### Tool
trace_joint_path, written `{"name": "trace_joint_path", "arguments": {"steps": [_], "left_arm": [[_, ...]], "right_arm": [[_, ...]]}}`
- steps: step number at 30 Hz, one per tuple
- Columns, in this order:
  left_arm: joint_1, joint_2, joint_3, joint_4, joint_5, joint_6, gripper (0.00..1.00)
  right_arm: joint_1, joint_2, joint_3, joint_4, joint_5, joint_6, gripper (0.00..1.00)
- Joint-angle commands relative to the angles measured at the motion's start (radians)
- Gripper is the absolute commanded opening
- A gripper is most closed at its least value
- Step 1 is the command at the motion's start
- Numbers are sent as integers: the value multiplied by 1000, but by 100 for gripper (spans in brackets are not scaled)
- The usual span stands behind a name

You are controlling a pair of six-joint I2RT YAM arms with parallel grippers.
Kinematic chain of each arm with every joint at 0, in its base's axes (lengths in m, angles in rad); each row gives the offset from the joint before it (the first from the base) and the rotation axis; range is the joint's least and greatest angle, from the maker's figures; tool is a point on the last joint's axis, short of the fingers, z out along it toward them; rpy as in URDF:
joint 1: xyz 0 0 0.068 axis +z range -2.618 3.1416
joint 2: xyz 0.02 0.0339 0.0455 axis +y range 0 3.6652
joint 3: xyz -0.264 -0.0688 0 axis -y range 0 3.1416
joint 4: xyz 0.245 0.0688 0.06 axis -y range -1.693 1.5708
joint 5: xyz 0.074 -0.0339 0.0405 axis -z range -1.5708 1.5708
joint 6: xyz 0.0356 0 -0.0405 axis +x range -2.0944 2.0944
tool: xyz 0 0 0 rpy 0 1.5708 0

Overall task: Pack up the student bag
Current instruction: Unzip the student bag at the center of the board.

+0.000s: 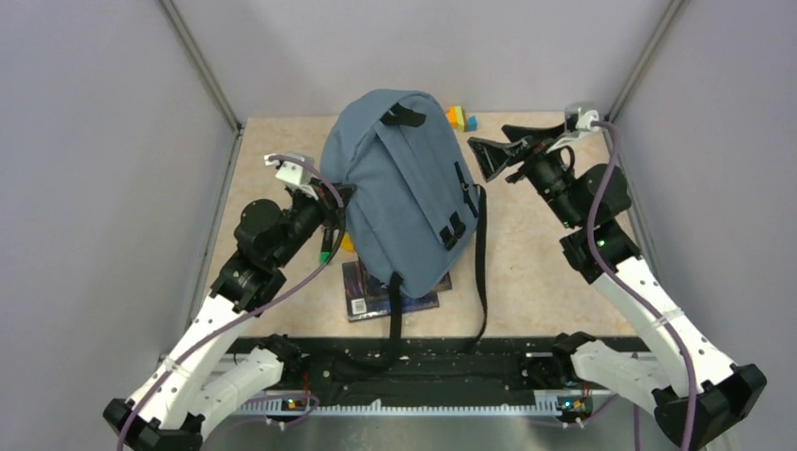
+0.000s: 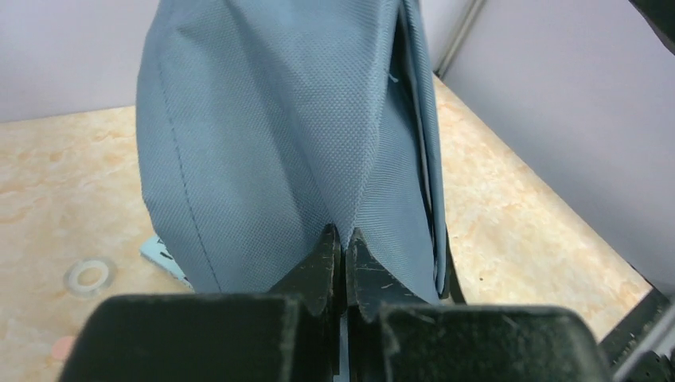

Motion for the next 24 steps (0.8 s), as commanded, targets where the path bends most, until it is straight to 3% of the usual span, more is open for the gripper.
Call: {"name": "trace_joint_path", "arguments": {"steps": [1, 6, 11, 17, 24], "left_arm": [[2, 48, 39, 133, -78, -25, 0], [-37, 96, 24, 127, -22, 14, 0], [-123, 103, 2, 139, -43, 116, 0], [-174, 107, -6, 144, -53, 144, 0], [-196, 110, -10, 143, -60, 151, 0]], "right_arm": [[142, 15, -40, 13, 261, 109, 93], [332, 106, -52, 68, 431, 175, 93], [518, 266, 48, 86, 597, 66, 94], [563, 387, 159, 81, 623, 60, 94], [569, 367, 135, 120, 602, 85, 93]]}}
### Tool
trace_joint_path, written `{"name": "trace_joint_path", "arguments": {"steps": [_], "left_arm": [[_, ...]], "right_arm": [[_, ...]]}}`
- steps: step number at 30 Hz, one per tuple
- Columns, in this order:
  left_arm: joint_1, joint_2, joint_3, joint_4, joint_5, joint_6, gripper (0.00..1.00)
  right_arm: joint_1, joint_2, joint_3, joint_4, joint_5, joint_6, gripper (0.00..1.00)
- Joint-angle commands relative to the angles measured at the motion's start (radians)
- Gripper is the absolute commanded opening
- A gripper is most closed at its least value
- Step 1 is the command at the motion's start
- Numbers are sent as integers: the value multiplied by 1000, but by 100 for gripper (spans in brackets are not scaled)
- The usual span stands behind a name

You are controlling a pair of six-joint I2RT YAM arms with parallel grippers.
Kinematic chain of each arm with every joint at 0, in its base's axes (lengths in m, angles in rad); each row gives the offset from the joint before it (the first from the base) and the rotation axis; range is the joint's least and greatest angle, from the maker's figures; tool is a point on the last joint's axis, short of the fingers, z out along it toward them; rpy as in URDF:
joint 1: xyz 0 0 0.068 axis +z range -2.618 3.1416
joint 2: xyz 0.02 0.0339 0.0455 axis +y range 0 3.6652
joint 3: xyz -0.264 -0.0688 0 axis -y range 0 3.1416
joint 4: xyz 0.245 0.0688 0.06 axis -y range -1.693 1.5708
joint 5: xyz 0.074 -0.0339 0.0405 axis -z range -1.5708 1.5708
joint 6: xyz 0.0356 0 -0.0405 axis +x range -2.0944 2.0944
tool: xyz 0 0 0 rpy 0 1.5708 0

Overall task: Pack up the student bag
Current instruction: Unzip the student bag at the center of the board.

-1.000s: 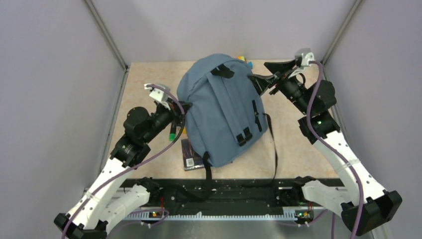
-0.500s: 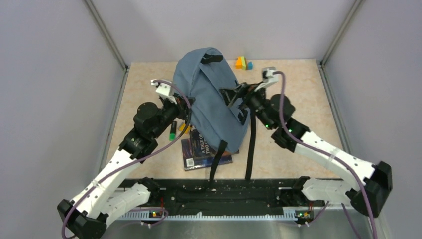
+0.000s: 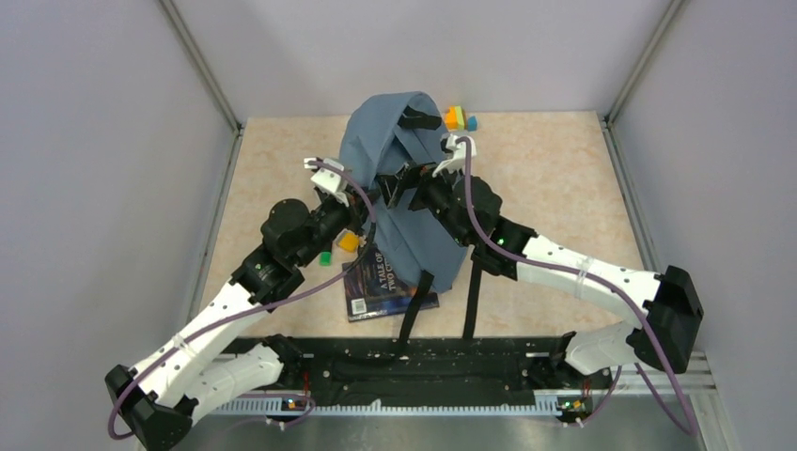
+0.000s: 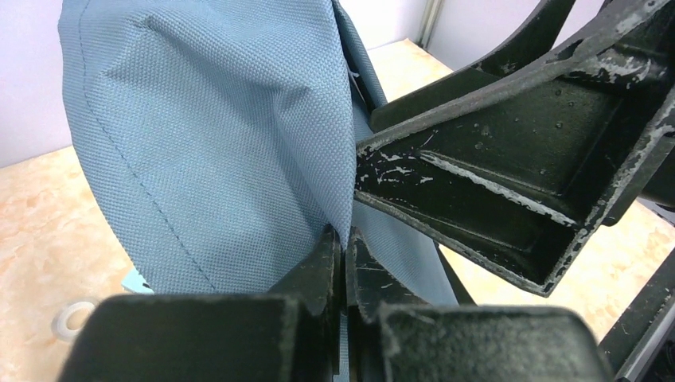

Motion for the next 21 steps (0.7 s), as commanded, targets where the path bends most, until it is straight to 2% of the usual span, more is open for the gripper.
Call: {"name": "trace_joint_path", "arguments": {"steps": [1, 6, 12, 18, 21], "left_arm": [[-23, -2, -3, 59, 27, 17, 0], [-29, -8, -4, 58, 27, 30, 0], [-43, -3, -10, 68, 51, 39, 0], [-85, 2, -14, 70, 54, 54, 0], [-102, 17, -13, 64, 32, 65, 0]], "right_arm": [[11, -32, 42, 66, 25, 9, 93], [11, -28, 58, 94, 23, -11, 95], [19, 42, 135, 46, 55, -25, 94], [35, 11, 97, 140, 83, -17, 94], [41, 0, 106, 123, 110, -28, 94]]}}
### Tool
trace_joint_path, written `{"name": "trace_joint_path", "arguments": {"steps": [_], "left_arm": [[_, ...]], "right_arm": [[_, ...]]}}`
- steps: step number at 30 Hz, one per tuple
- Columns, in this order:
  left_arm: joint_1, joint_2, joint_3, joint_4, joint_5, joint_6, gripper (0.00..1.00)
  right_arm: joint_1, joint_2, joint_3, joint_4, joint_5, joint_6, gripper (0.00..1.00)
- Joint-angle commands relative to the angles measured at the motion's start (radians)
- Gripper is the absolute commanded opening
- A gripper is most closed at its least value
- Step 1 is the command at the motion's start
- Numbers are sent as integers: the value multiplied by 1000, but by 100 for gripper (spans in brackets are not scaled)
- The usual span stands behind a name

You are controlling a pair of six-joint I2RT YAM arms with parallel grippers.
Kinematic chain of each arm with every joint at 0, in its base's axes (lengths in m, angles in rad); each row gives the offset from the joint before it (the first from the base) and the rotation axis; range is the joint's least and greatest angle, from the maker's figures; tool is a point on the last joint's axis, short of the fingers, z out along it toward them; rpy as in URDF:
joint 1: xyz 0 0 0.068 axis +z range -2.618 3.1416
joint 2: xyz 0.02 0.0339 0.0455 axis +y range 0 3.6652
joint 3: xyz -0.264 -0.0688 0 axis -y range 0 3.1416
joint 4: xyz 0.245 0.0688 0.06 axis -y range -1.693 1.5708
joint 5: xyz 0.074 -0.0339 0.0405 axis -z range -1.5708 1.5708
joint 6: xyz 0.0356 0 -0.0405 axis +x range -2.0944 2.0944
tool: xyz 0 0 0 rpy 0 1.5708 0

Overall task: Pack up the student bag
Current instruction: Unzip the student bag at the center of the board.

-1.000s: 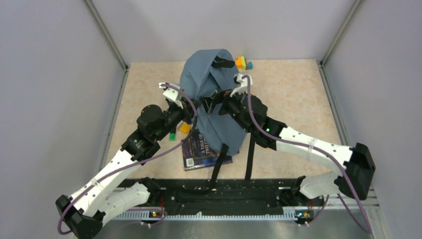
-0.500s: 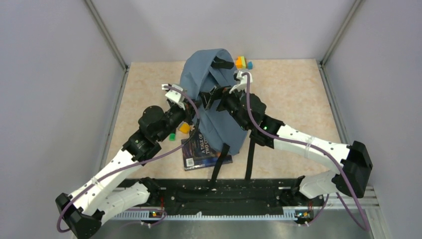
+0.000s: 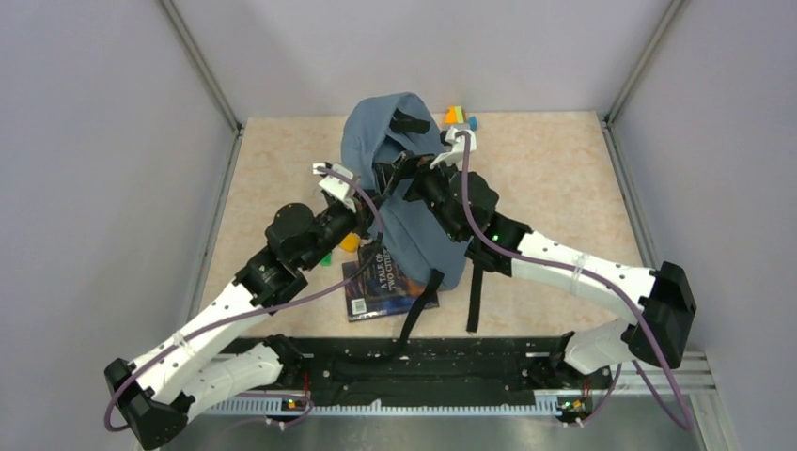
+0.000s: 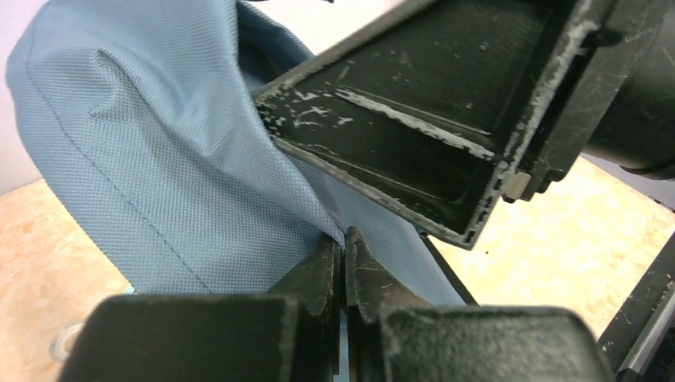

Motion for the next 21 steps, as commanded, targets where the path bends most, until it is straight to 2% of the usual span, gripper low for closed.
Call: {"name": "trace_joint_path", "arguments": {"steps": [1, 8, 18, 21], "left_arm": [[-48, 19, -8, 37, 53, 19, 0], [-66, 18, -4, 32, 53, 24, 0], [-77, 49, 13, 10, 83, 34, 0], [-79, 52, 12, 10, 81, 44, 0]], "right_arm": [[25, -45, 40, 89, 46, -13, 94], [26, -86, 17, 74, 68, -18, 94], [28, 18, 101, -19, 30, -4, 95], [31, 31, 103, -45, 61, 6, 95]]}}
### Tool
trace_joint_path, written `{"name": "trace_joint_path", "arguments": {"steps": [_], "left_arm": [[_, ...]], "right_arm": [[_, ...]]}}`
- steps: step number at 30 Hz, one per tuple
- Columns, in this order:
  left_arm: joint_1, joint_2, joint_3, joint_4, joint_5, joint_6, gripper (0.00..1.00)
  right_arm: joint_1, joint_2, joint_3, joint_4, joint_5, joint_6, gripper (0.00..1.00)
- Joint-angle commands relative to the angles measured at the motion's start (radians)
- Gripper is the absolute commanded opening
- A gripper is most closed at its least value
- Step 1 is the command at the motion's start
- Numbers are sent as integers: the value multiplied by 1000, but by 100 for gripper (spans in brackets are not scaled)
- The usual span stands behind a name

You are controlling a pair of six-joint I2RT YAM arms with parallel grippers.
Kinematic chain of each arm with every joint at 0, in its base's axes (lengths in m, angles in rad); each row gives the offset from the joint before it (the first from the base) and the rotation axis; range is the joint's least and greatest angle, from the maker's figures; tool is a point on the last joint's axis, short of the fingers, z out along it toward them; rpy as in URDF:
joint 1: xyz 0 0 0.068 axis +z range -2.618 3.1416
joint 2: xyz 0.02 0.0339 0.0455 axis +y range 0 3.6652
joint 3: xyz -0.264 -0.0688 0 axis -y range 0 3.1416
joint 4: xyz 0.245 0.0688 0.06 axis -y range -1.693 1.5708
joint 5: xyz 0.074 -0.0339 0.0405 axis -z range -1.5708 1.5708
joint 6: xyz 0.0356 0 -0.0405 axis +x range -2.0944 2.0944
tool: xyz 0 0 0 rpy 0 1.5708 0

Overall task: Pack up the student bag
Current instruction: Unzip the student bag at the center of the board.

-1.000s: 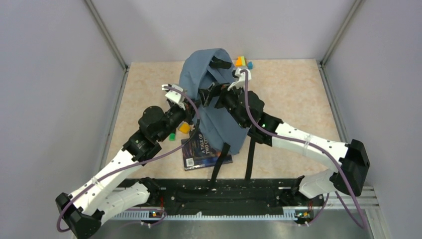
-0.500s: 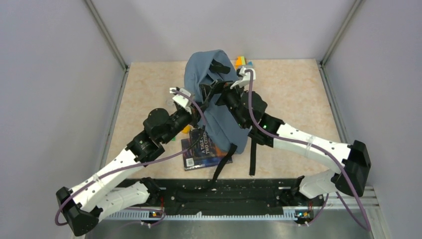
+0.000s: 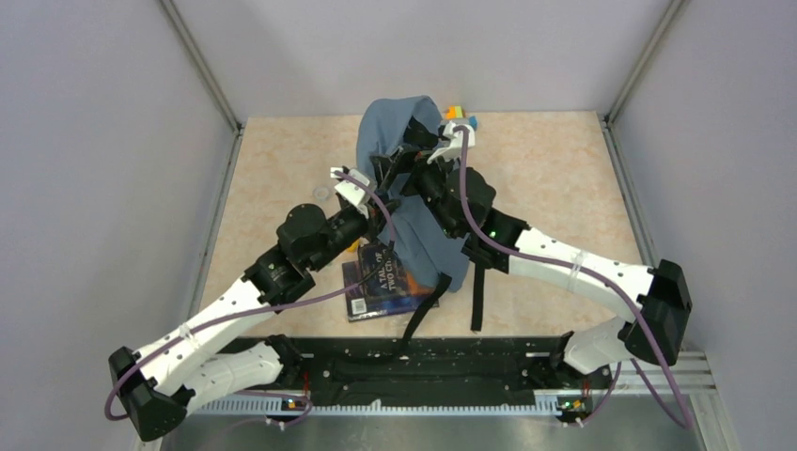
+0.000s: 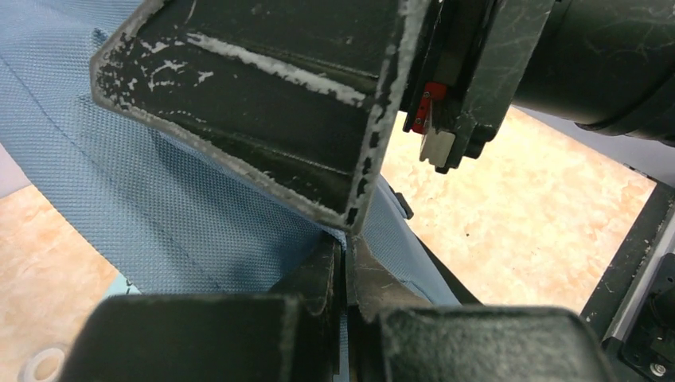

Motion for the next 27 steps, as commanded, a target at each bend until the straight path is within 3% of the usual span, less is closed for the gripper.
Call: {"name": "trace_joint_path", "arguments": {"steps": [1, 5, 9, 11, 15, 16, 18, 20, 22, 27], "left_arm": [[-17, 12, 11, -7, 46, 20, 0], [-19, 11, 9, -6, 44, 24, 0], [-20, 15, 10, -9, 41, 32, 0], [-21, 14, 16, -19, 26, 34, 0], [-21, -3, 27, -32, 31, 32, 0], [-21, -10, 27, -34, 45, 32, 8], [-22, -26, 34, -46, 85, 43, 47], [-20, -46, 49, -79, 117, 57, 74], [-19, -65, 73, -114, 132, 66, 83], [-8, -84, 133, -191, 177, 73, 88]], "right_arm": [[21, 21, 55, -54, 41, 18, 95], [27, 59, 85, -147, 141, 25, 91], [40, 80, 112, -179, 221, -19, 70], [42, 81, 129, -187, 222, -45, 53], [42, 77, 185, -223, 204, -128, 9], [41, 74, 198, -224, 195, -162, 2], [38, 67, 224, -226, 184, -246, 0], [22, 57, 266, -256, 175, -313, 0], [-12, 34, 293, -294, 124, -353, 0], [-131, -75, 284, -341, -177, -388, 0]]}}
